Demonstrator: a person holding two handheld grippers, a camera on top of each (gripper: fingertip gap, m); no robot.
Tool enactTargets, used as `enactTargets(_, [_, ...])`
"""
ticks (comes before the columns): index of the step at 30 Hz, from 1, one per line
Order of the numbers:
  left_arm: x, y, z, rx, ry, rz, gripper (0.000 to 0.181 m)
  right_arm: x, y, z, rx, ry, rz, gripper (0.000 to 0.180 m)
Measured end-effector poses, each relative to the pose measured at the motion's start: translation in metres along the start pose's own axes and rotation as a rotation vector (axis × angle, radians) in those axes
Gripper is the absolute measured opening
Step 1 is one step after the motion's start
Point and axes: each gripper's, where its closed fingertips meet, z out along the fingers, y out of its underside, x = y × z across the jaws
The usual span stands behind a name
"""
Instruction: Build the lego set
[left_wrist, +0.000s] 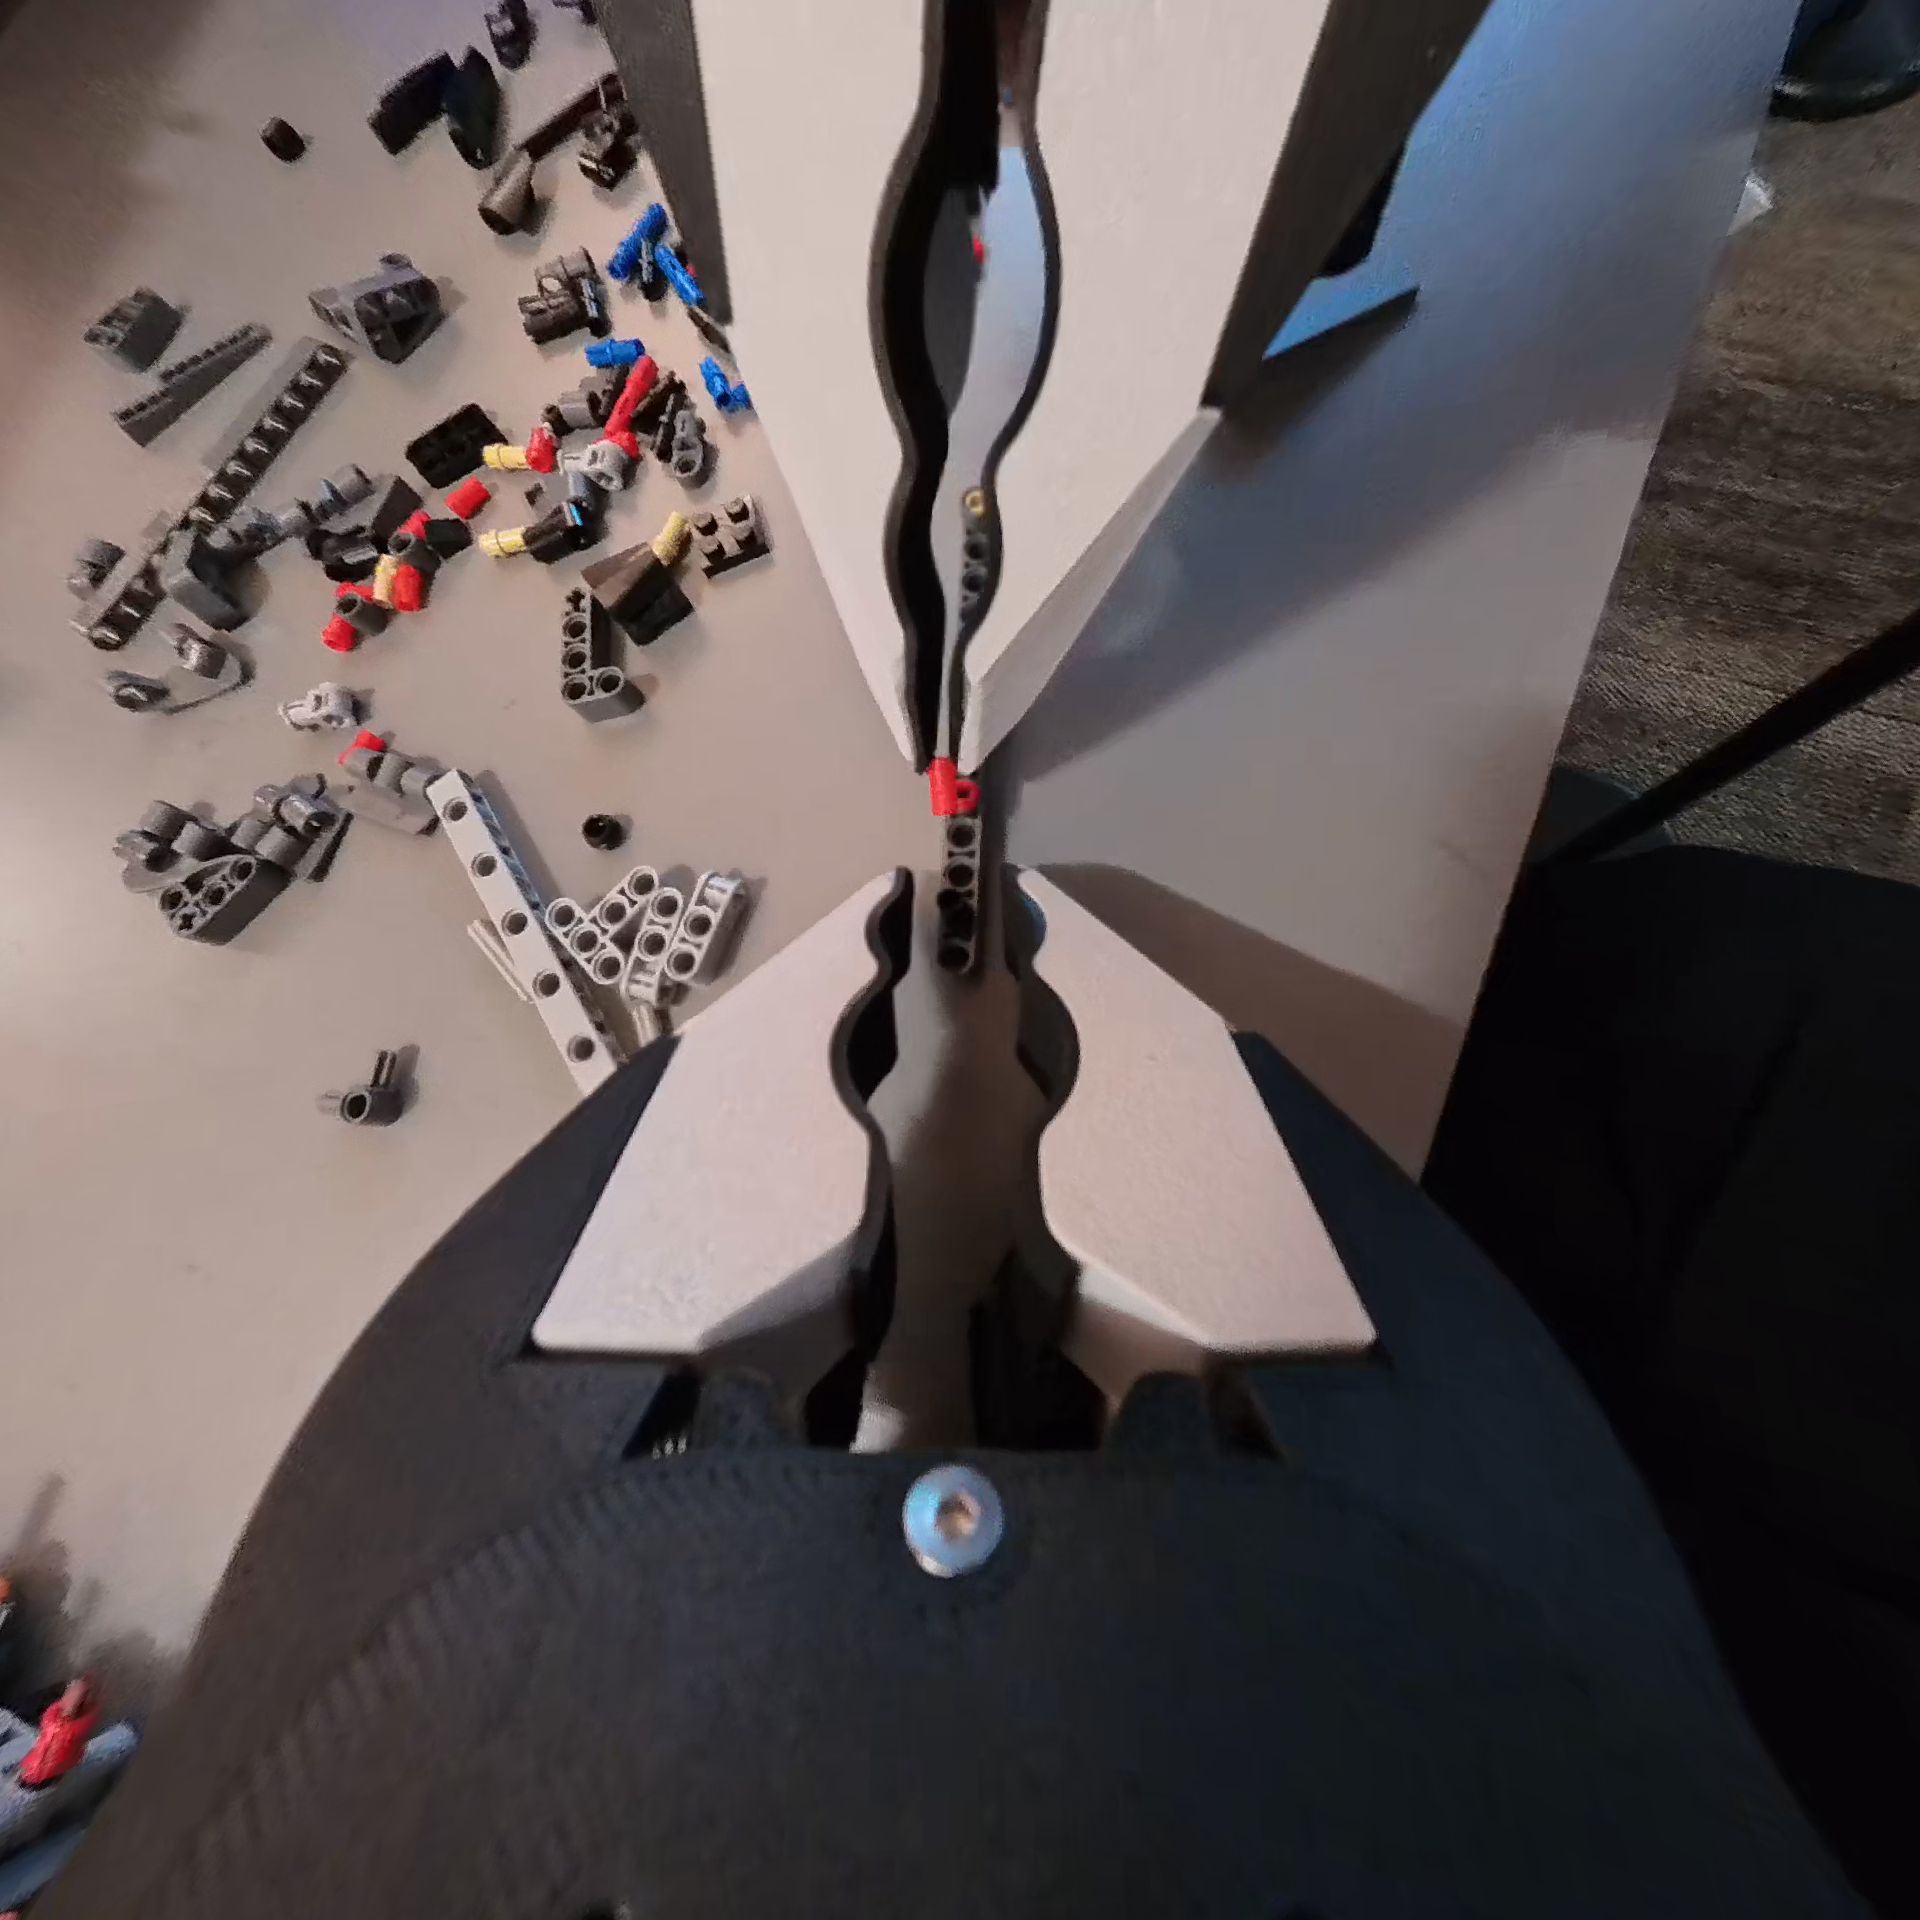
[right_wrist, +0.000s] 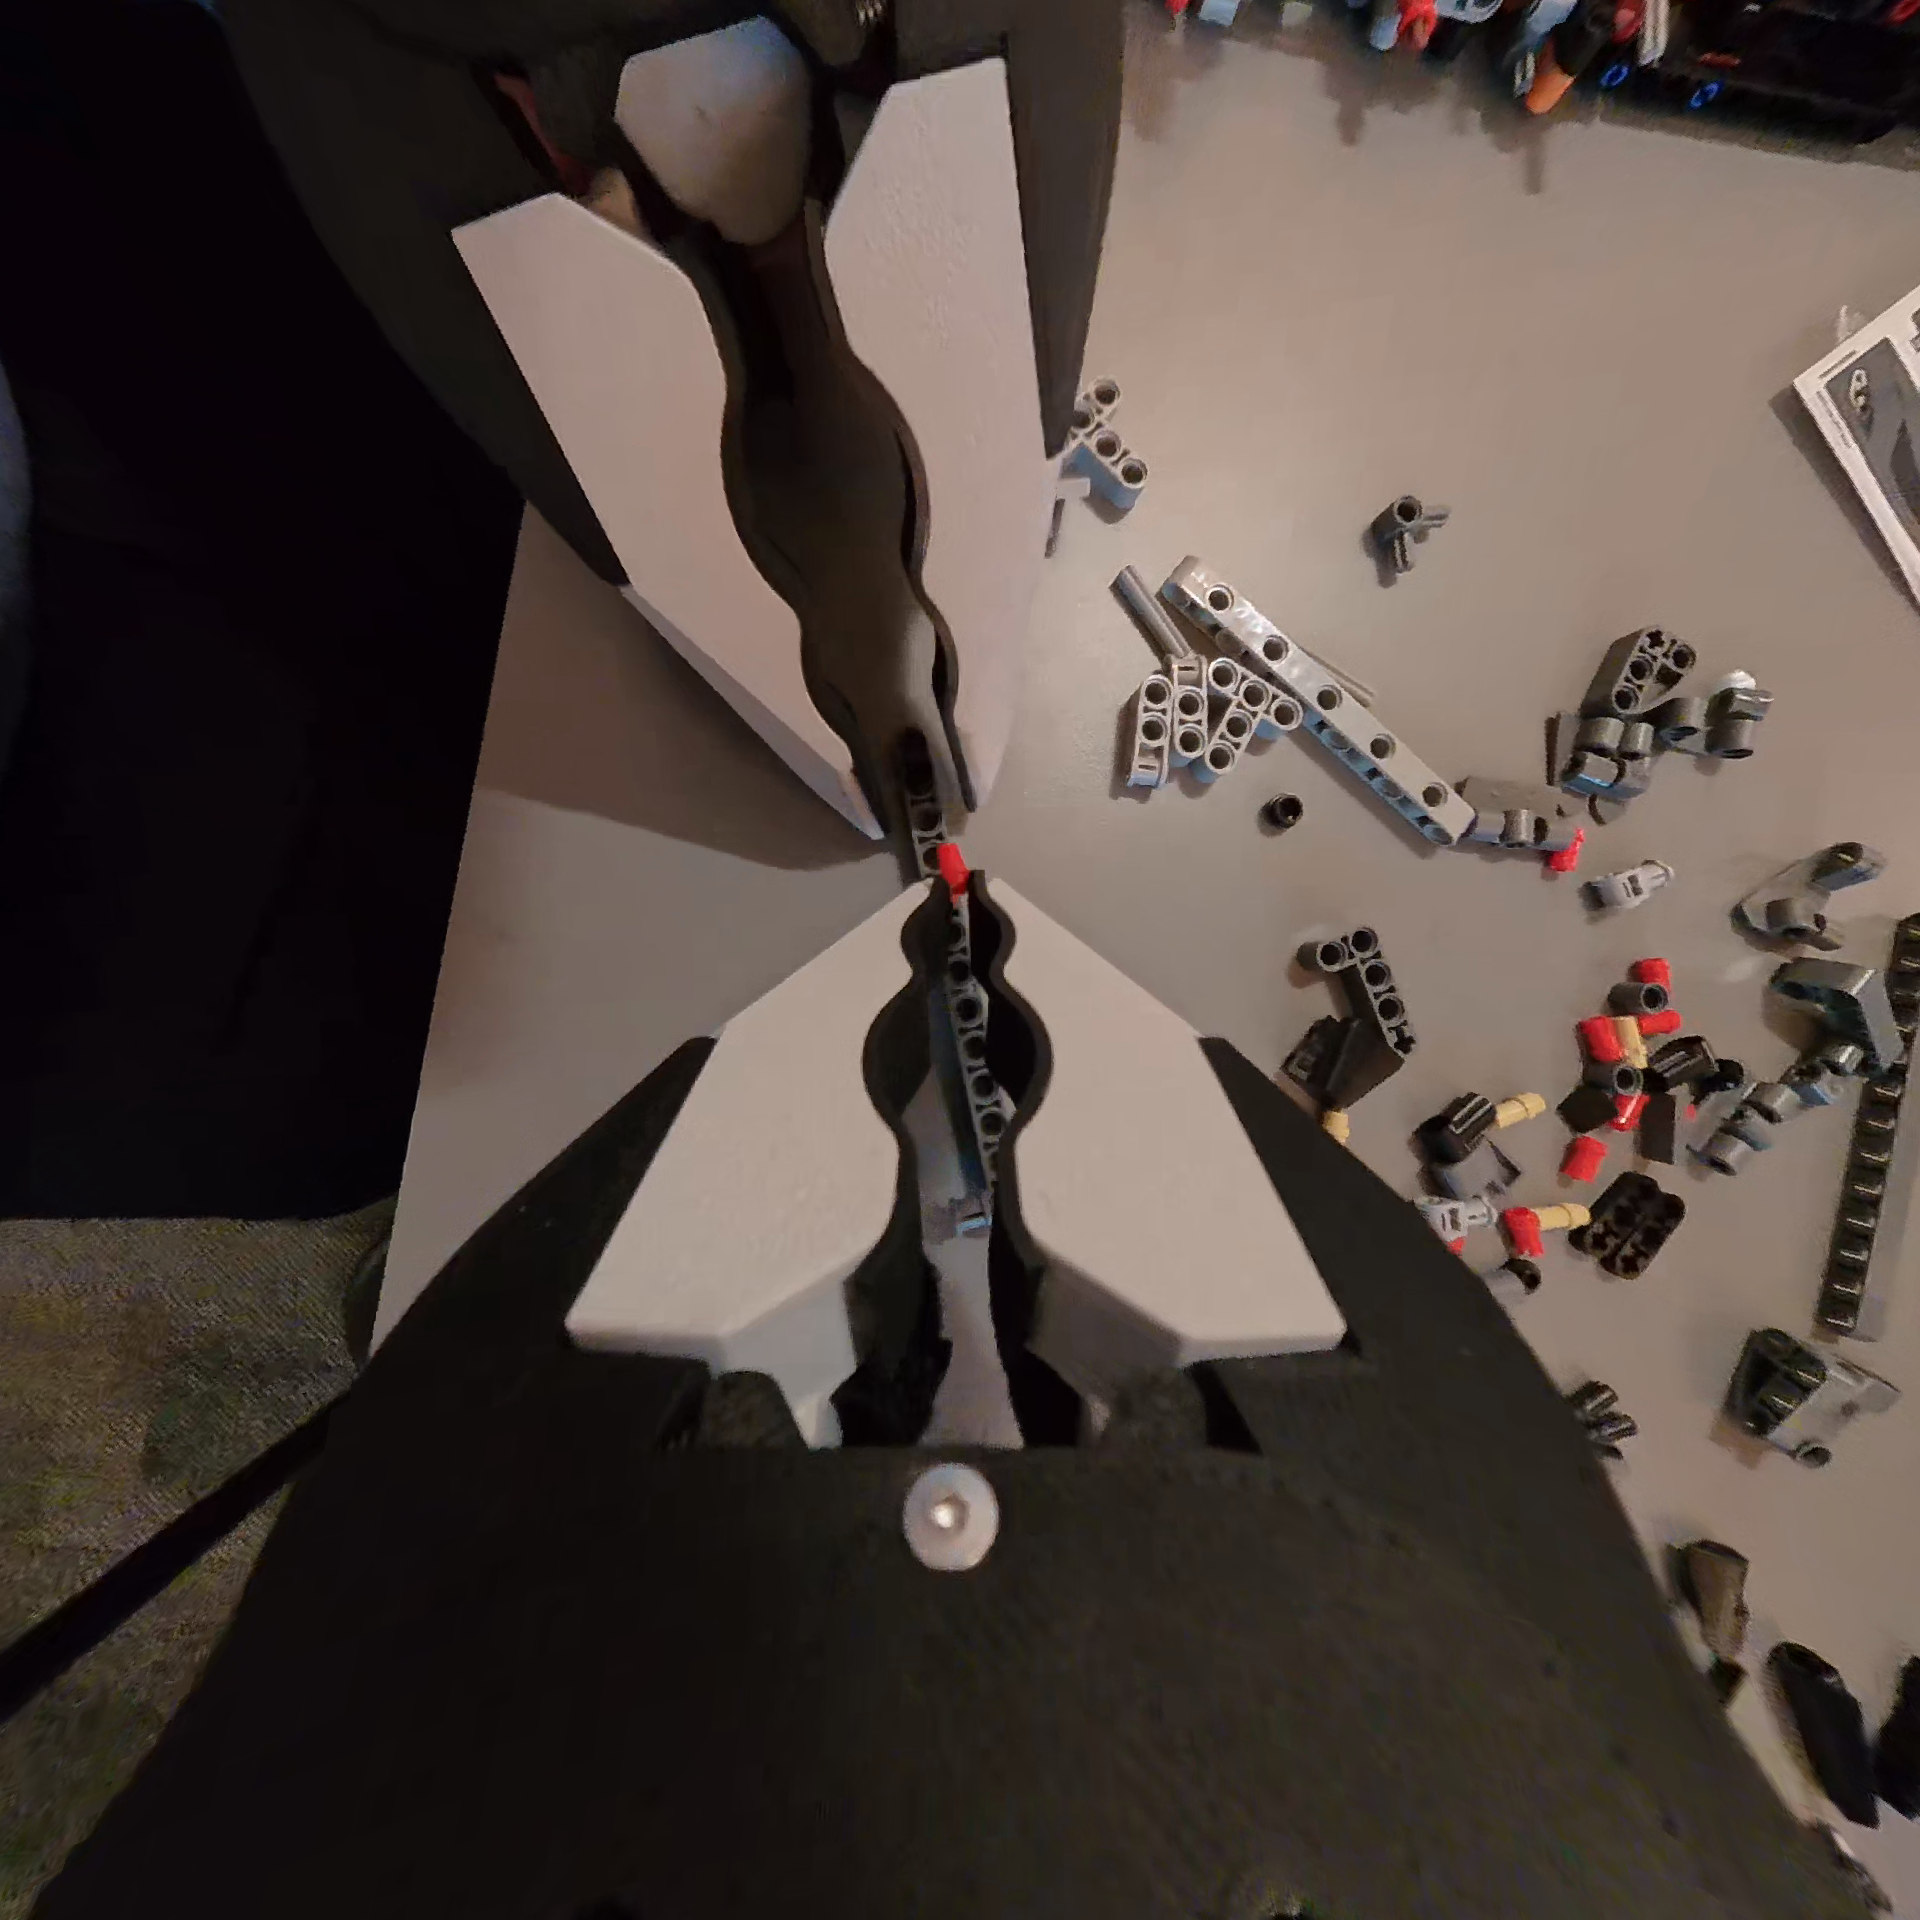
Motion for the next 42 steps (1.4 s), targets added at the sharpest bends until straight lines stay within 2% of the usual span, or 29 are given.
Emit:
enactTargets(5, [-0.004, -0.011, -0.007, 0.084, -0.034, 0.01, 0.015, 0.0, -0.005, -0.005, 0.056, -0.017, 0.04, 0.0])
enactTargets(16, [-0.003, -0.02, -0.008, 0.128, -0.071, 0.078, 0.003, -0.001, -0.009, -0.006, 0.064, -0.021, 0.04, 0.0])
enactTargets(30, [-0.001, -0.017, -0.003, 0.092, -0.057, 0.084, 0.004, -0.002, -0.009, -0.003, 0.08, -0.047, 0.076, 0.0])
enactTargets(34, [0.001, -0.015, -0.005, 0.095, -0.028, 0.074, 0.012, -0.001, -0.005, -0.002, 0.049, -0.036, 0.063, 0.0])
enactTargets(42, [0.002, -0.004, -0.007, 0.053, 0.03, 0.045, 0.017, -0.001, -0.002, -0.001, -0.017, -0.032, 0.017, 0.0])
